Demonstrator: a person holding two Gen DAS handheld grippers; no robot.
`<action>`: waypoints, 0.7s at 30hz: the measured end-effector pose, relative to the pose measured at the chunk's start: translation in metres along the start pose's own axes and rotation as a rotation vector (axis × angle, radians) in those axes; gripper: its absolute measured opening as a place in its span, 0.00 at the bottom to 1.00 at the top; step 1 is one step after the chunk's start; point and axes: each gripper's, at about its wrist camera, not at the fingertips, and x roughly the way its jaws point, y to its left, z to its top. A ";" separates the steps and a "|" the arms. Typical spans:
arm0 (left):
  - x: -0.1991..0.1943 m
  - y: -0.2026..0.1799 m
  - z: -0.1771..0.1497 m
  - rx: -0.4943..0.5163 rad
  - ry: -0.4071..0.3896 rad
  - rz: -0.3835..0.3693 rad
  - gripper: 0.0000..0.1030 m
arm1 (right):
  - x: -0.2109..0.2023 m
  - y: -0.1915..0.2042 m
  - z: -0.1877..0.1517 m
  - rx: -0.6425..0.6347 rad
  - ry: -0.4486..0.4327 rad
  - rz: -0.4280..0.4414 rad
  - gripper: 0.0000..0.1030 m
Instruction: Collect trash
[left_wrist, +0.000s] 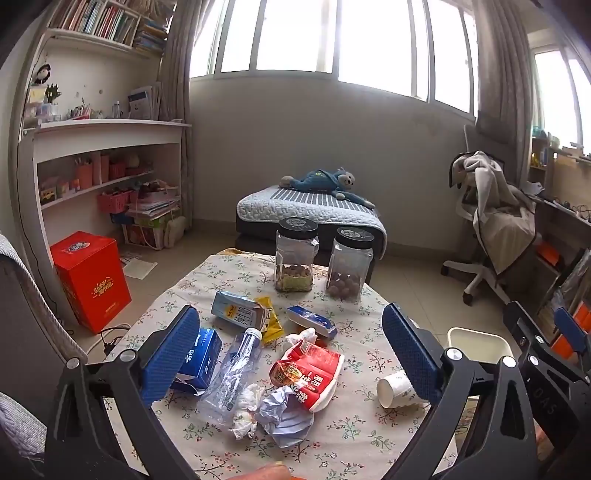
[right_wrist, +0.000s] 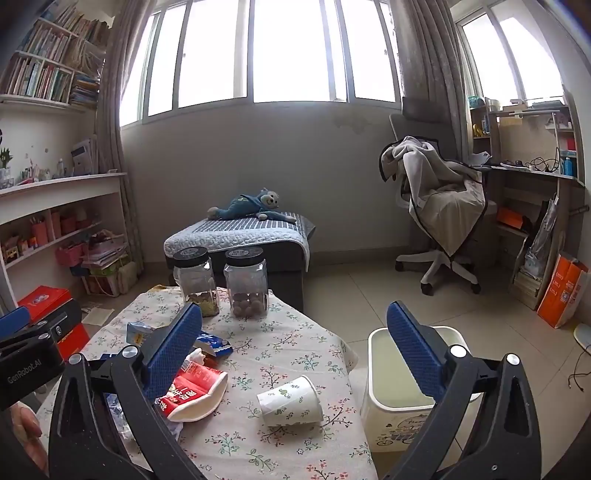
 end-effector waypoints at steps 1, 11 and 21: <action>0.000 -0.001 0.001 0.008 0.005 0.003 0.94 | -0.001 0.000 0.001 0.000 -0.002 0.000 0.93; -0.006 -0.003 0.009 0.009 -0.009 -0.002 0.94 | -0.009 -0.001 0.003 -0.013 -0.026 0.007 0.93; -0.011 -0.003 0.007 0.006 -0.060 -0.019 0.94 | -0.016 0.004 0.002 0.003 -0.063 0.006 0.93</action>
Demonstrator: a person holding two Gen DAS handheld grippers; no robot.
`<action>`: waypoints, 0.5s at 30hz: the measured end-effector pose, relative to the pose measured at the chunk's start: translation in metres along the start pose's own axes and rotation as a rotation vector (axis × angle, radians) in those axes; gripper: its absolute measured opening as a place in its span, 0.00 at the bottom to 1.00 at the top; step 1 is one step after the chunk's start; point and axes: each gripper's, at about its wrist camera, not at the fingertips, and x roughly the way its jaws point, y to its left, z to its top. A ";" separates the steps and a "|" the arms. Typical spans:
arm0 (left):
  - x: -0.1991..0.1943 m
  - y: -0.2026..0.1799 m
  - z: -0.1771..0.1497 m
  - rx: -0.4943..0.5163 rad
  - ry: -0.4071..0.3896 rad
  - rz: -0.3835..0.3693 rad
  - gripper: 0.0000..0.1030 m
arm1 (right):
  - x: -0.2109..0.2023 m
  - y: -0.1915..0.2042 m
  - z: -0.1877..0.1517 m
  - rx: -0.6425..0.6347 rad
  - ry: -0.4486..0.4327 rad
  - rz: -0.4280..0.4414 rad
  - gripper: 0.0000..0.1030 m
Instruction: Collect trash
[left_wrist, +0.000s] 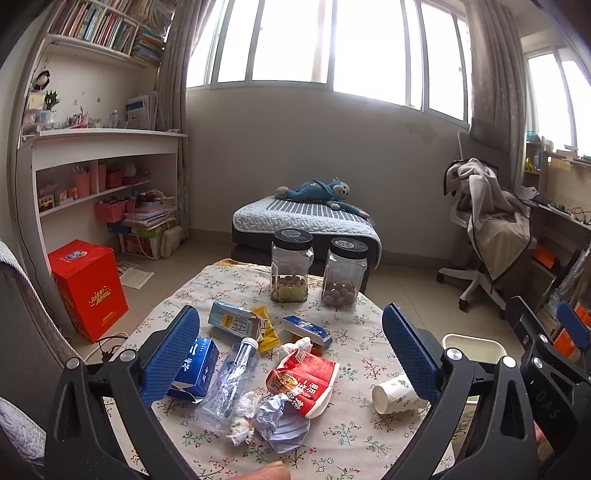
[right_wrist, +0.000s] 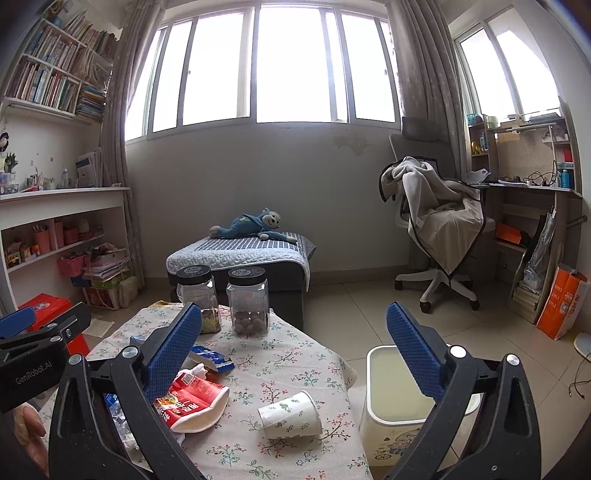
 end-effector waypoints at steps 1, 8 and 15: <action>-0.001 0.000 0.000 -0.002 -0.008 -0.003 0.94 | 0.000 0.000 0.001 0.000 0.001 0.000 0.93; -0.005 -0.001 0.000 -0.006 -0.021 -0.017 0.94 | -0.001 -0.002 0.002 -0.002 -0.003 -0.001 0.93; -0.006 0.000 0.001 -0.030 -0.006 -0.028 0.94 | -0.004 -0.002 0.002 -0.012 -0.040 -0.007 0.93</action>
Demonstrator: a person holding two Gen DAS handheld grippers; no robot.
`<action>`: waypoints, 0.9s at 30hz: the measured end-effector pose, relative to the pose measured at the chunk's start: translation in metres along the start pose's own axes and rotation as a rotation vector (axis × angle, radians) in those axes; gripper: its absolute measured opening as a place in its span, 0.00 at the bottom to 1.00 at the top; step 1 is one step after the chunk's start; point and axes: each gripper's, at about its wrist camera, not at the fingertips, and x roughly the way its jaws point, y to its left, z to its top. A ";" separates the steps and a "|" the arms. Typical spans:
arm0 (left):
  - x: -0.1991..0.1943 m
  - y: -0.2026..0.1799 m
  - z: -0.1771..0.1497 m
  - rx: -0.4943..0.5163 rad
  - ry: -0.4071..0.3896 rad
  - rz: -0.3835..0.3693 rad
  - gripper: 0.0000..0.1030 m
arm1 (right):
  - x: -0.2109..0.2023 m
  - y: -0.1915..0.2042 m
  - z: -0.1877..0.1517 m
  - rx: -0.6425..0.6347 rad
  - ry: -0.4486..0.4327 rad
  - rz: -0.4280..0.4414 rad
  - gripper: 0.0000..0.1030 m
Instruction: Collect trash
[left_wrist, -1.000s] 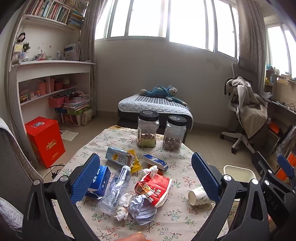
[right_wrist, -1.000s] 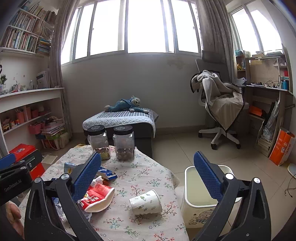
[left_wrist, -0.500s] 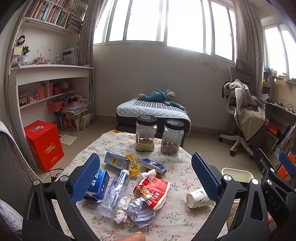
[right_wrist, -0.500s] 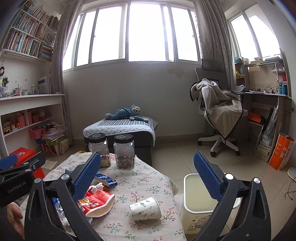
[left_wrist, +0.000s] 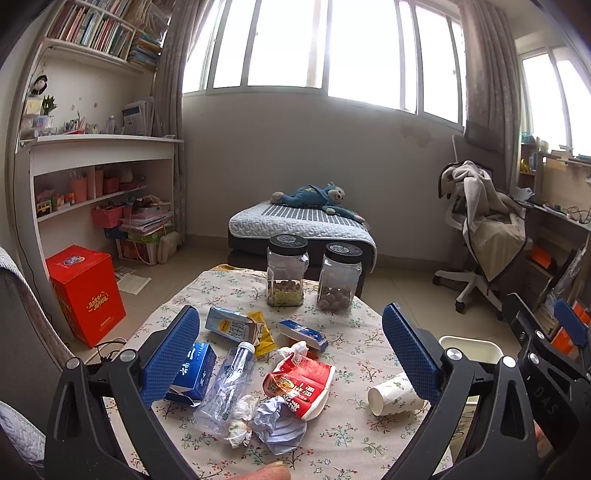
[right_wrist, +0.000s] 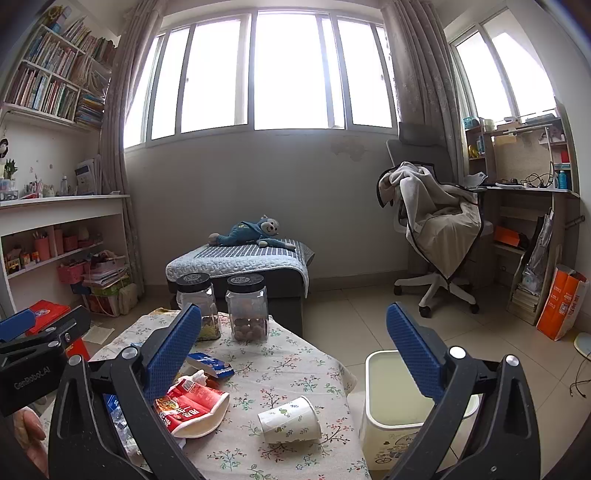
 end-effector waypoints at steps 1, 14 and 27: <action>0.000 0.000 0.000 -0.004 0.005 -0.001 0.94 | 0.000 0.000 0.000 0.000 -0.001 0.000 0.93; 0.002 0.002 -0.001 -0.017 0.023 -0.004 0.94 | 0.001 0.001 -0.001 0.000 0.017 0.001 0.93; 0.052 0.032 0.017 0.013 0.228 0.081 0.94 | 0.025 0.002 -0.004 0.046 0.171 0.051 0.93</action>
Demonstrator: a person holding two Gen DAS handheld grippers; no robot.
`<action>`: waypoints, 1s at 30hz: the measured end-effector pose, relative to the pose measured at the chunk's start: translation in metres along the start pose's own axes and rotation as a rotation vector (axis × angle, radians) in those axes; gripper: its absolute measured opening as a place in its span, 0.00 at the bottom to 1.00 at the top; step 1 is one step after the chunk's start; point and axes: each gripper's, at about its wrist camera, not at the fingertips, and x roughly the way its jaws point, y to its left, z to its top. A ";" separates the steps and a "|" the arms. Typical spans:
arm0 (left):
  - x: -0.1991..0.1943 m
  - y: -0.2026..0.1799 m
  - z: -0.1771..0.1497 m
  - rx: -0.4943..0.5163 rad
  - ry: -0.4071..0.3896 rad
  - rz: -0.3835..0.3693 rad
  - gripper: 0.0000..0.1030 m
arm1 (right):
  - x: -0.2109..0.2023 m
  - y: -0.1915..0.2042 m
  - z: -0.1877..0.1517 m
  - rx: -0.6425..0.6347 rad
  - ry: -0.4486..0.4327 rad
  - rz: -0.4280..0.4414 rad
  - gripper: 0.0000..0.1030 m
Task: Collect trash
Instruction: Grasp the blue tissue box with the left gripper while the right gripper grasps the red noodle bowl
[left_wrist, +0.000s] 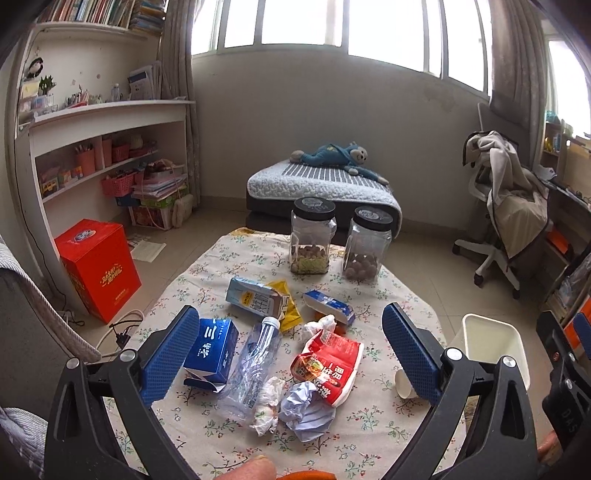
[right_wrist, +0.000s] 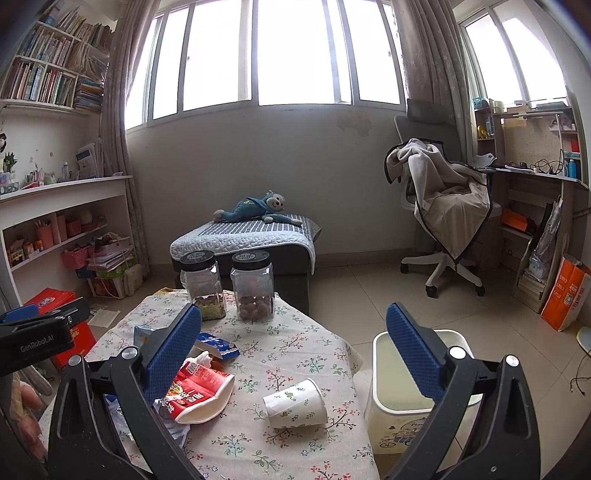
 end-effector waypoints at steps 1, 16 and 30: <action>0.010 0.009 0.006 -0.014 0.043 -0.008 0.94 | 0.004 0.001 0.002 -0.001 0.027 0.013 0.93; 0.189 0.115 -0.023 -0.040 0.668 0.110 0.93 | 0.133 0.026 -0.028 0.120 0.666 0.317 0.93; 0.267 0.133 -0.054 -0.077 0.839 0.143 0.85 | 0.205 0.027 -0.062 0.210 0.891 0.325 0.93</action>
